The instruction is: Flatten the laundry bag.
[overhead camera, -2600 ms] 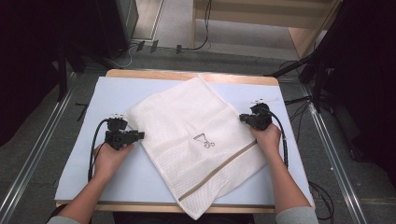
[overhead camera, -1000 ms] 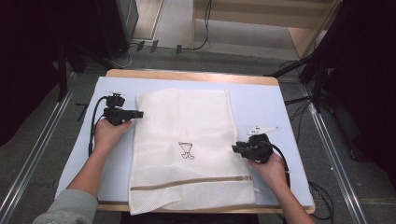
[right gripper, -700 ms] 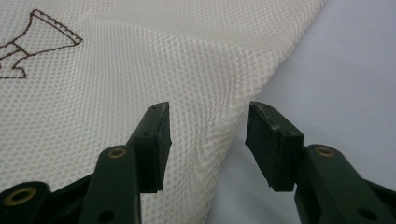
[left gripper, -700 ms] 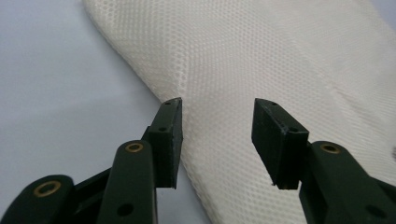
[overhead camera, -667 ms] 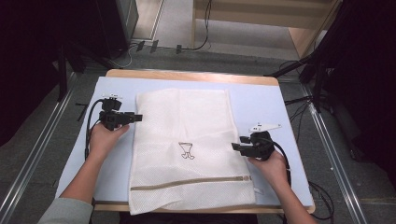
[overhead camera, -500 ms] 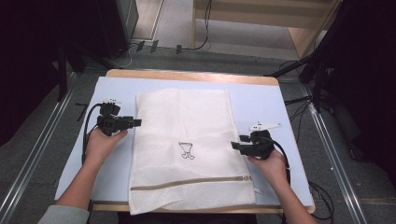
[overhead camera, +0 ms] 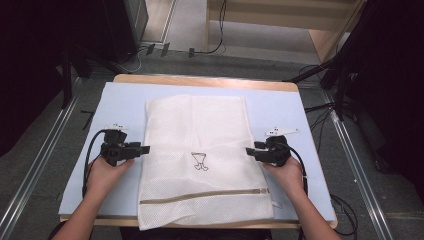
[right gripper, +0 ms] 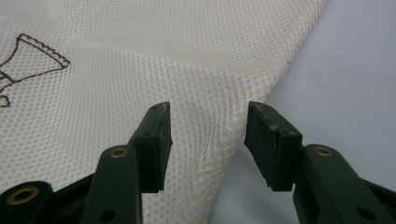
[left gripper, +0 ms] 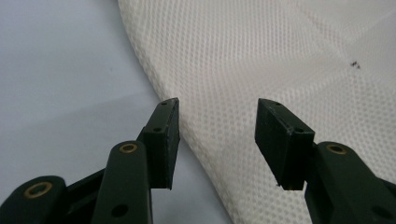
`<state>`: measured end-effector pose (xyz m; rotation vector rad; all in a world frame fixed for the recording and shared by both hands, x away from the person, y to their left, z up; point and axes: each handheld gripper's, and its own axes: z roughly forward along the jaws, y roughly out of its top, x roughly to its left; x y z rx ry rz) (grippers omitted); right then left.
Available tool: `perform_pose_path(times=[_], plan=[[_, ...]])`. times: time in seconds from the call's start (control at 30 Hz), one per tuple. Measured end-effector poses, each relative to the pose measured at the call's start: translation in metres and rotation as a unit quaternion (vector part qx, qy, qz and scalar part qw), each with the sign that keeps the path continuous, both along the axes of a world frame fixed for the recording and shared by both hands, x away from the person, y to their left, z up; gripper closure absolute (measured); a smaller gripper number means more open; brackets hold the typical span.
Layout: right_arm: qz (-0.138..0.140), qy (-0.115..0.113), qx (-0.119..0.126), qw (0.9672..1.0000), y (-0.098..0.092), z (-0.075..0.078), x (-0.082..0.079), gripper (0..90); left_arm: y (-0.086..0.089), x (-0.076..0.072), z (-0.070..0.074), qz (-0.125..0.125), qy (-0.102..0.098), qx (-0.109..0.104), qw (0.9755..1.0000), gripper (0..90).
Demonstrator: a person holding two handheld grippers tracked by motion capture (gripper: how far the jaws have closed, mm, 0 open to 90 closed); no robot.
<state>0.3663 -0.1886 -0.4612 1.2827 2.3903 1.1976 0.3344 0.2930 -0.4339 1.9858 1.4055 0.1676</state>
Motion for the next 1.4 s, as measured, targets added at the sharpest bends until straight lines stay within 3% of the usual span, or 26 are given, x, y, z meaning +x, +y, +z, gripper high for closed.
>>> perform_pose_path(times=[0.17,0.3,0.4,0.53,0.73,0.93,1.2,1.3,1.33,1.4], plan=[[0.001,-0.003,-0.003,1.0,0.002,0.0,0.0,50.6,0.0,0.0,-0.008,0.007,0.013,-0.002,0.9999,49.3],[0.001,0.012,-0.018,0.9998,0.005,-0.007,0.004,50.3,-0.004,0.001,-0.014,0.004,0.018,0.008,0.9998,49.4],[0.001,0.017,-0.025,0.9995,0.006,-0.009,0.006,52.1,-0.005,0.001,-0.015,0.007,0.017,0.002,0.9998,56.8],[-0.003,0.02,-0.034,0.9992,0.006,-0.012,0.008,60.4,-0.007,0.003,-0.016,0.011,0.02,0.002,0.9997,66.9],[-0.014,0.02,-0.042,0.9988,0.009,-0.011,0.008,80.1,-0.011,0.008,-0.018,-0.004,0.032,-0.004,0.9995,82.9],[-0.009,0.027,-0.045,0.9986,0.01,-0.008,0.011,86.8,-0.008,0.013,-0.016,-0.005,0.04,-0.017,0.9991,88.4],[-0.019,0.021,-0.036,0.9989,0.01,-0.003,0.021,86.7,-0.001,0.035,-0.011,0.012,0.028,-0.028,0.9991,88.4],[-0.032,0.026,-0.009,0.9991,0.011,-0.001,0.033,86.6,0.002,0.053,-0.008,0.017,0.019,-0.032,0.9992,88.3],[-0.035,0.035,-0.007,0.9988,0.011,0.001,0.036,86.7,0.002,0.057,-0.008,0.018,0.019,-0.033,0.9991,88.3],[-0.039,0.029,-0.006,0.9988,0.013,0.001,0.041,86.7,0.003,0.065,-0.009,0.016,0.016,-0.032,0.9992,88.0]])
